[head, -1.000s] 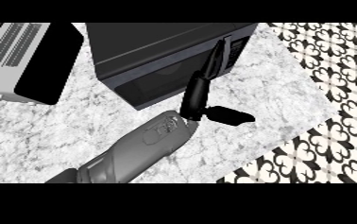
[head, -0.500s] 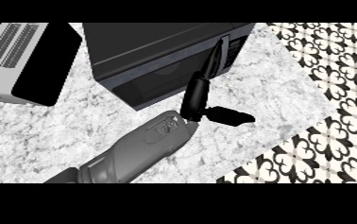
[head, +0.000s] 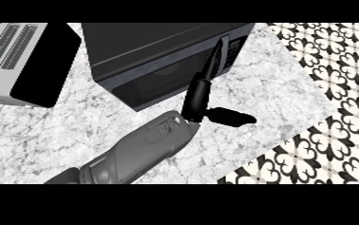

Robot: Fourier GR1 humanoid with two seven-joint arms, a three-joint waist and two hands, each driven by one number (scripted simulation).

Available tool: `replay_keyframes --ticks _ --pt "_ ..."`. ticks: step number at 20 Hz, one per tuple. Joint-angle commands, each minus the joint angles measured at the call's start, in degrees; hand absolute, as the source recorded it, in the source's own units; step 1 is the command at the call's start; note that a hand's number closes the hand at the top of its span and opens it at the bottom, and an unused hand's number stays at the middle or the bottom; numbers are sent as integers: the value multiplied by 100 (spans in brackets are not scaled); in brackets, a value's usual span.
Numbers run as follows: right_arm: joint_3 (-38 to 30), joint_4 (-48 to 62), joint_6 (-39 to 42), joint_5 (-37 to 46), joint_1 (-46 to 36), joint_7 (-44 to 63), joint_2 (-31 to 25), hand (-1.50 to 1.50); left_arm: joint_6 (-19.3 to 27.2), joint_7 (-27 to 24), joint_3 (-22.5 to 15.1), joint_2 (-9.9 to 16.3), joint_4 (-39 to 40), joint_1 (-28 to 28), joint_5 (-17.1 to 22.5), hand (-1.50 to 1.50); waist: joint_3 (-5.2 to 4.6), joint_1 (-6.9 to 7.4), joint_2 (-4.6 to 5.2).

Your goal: Pick up the milk, place it into the microwave and close the microwave

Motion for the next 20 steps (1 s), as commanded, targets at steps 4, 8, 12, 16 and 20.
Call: replay_keyframes --ticks 4,8,12,16,20 --pt "19 47 82 -184 -36 58 -61 -150 -17 -1 129 1 347 -254 281 -150 6 -37 50" --pt "16 27 115 -233 -72 90 -121 -150 -49 -69 121 1 371 -340 383 -150 4 -56 28" --pt "25 18 75 -299 -90 146 -153 -150 -337 223 15 5 547 -299 548 150 25 9 59" --pt "14 29 74 -368 -60 183 -186 -150 222 260 -303 316 1164 -410 73 -150 94 169 -37" --pt "-61 45 80 -420 -16 192 -241 -150 440 477 -232 516 1445 -551 14 -150 97 319 -51"
